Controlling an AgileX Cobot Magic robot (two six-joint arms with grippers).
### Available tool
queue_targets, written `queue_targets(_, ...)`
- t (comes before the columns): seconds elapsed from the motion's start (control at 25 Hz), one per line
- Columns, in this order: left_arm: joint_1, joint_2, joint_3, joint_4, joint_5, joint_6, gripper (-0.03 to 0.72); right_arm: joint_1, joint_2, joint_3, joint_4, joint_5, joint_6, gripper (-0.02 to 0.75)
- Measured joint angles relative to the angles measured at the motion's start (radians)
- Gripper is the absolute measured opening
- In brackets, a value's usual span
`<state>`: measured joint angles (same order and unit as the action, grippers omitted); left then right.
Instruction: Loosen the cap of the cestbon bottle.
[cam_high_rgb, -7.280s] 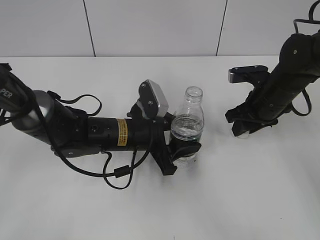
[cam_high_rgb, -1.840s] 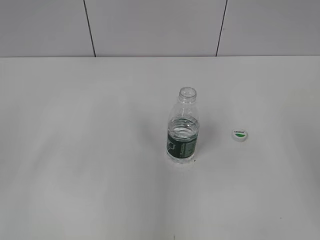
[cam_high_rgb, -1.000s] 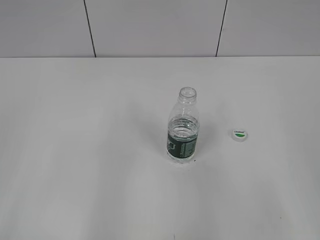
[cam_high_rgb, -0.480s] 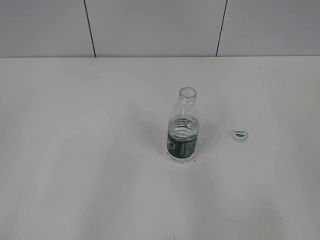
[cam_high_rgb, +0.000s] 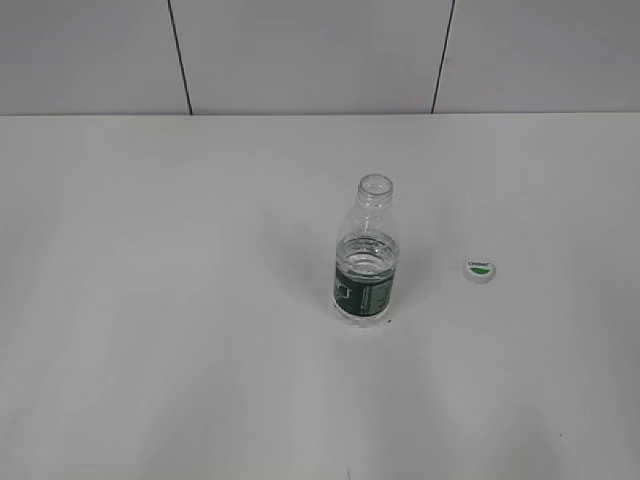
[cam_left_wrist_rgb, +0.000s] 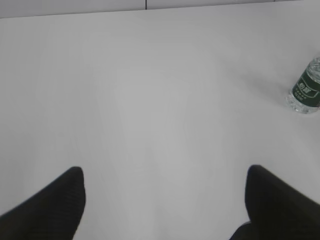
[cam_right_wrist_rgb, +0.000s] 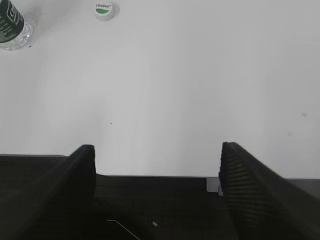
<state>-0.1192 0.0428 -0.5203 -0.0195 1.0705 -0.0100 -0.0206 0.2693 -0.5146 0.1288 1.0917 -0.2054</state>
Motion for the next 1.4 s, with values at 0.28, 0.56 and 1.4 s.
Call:
queue_targets(0.28, 0.000, -0.033, 0.000, 0.002, 0.001, -0.004, 0.588, 0.000, -0.102, 0.000, 0.000, 0.001, 0.000, 0.586)
queue_targets(0.56, 0.000, -0.050, 0.000, 0.003, 0.001, -0.004, 0.576, 0.000, -0.172, 0.001, 0.003, 0.004, 0.000, 0.586)
queue_targets(1.4, 0.000, -0.050, 0.000, 0.004, 0.000, -0.004, 0.449, 0.000, -0.276, 0.001, 0.003, 0.004, -0.001, 0.586)
